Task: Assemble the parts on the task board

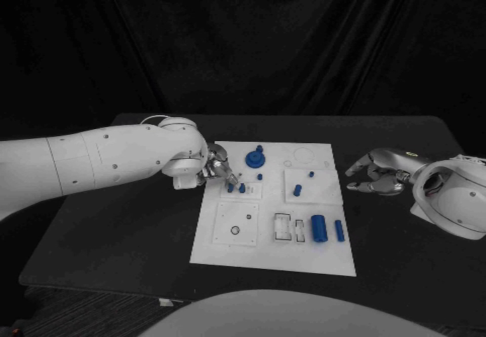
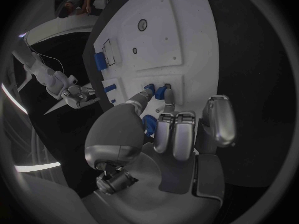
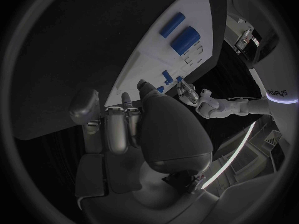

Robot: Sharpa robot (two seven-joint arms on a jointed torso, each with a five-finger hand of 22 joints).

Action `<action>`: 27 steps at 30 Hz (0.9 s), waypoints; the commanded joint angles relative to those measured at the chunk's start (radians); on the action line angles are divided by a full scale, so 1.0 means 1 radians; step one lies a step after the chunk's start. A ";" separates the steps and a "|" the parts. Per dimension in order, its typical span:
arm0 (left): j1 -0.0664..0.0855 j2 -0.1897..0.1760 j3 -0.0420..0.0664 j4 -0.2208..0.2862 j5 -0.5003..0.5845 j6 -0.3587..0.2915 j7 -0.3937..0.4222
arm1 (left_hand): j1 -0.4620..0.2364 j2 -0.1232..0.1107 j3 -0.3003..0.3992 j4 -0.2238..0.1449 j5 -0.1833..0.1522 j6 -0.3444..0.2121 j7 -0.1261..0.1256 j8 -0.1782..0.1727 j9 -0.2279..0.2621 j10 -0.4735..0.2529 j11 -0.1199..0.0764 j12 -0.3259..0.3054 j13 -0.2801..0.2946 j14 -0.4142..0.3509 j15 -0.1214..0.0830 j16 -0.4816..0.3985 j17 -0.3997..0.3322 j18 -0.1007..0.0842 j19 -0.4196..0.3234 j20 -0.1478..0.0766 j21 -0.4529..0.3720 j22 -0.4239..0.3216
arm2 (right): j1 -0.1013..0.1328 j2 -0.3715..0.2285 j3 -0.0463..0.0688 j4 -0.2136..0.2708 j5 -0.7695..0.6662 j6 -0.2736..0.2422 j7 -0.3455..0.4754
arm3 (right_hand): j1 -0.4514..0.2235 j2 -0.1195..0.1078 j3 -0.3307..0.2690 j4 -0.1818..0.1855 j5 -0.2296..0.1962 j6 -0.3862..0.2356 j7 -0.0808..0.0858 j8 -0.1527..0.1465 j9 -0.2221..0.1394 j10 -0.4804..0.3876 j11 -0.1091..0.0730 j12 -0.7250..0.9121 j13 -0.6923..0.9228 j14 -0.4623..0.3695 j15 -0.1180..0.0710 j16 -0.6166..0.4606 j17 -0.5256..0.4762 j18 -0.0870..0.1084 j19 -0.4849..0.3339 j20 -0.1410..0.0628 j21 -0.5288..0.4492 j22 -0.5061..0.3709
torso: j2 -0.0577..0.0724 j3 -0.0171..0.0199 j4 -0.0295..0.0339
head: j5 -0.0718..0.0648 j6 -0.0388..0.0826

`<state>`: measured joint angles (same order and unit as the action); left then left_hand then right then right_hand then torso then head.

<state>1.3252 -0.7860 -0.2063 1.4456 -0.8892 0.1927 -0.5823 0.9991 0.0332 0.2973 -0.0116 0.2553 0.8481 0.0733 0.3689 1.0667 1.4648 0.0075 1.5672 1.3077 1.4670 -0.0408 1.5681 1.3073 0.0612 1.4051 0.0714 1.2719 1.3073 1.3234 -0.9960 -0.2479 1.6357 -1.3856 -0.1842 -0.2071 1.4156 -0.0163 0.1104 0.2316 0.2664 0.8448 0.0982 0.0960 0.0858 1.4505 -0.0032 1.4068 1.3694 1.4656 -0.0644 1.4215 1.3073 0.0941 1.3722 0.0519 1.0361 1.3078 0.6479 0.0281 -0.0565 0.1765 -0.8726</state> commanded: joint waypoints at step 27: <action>-0.010 -0.012 -0.009 -0.001 -0.008 0.023 -0.022 | 0.009 0.002 0.011 -0.008 0.010 -0.004 -0.004 0.007 -0.003 0.106 -0.004 0.004 0.263 0.104 -0.001 0.003 0.263 0.013 -0.008 -0.001 -0.012 0.165 | -0.003 -0.001 0.000 -0.001 -0.004 0.013 -0.019 | 0.010 0.004 0.005 -0.001 0.004 0.008 0.000 -0.006 -0.002 -0.008 0.003 -0.006 0.010 0.050 0.004 -0.005 0.102 0.007 -0.003 0.000 -0.009 0.127 | 0.000 -0.0001 -0.0004 | 0.005 0.000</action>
<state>1.3233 -0.7978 -0.2104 1.4452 -0.8924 0.1993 -0.5893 1.0059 0.0405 0.3037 -0.0178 0.2650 0.8525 0.0696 0.3778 1.0647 1.4647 0.0074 1.5672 1.3077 1.4669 -0.0409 1.5681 1.3073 0.0612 1.4050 0.0714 1.2641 1.3073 1.3224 -0.9966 -0.2476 1.6346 -1.3856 -0.1788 -0.2096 1.4178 -0.0141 0.1104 0.2316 0.2663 0.8448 0.0982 0.0960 0.0850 1.4505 -0.0032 1.4029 1.3637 1.4645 -0.0633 1.4216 1.3073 0.0941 1.3722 0.0519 1.0301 1.3075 0.6473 0.0286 -0.0568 0.1804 -0.8726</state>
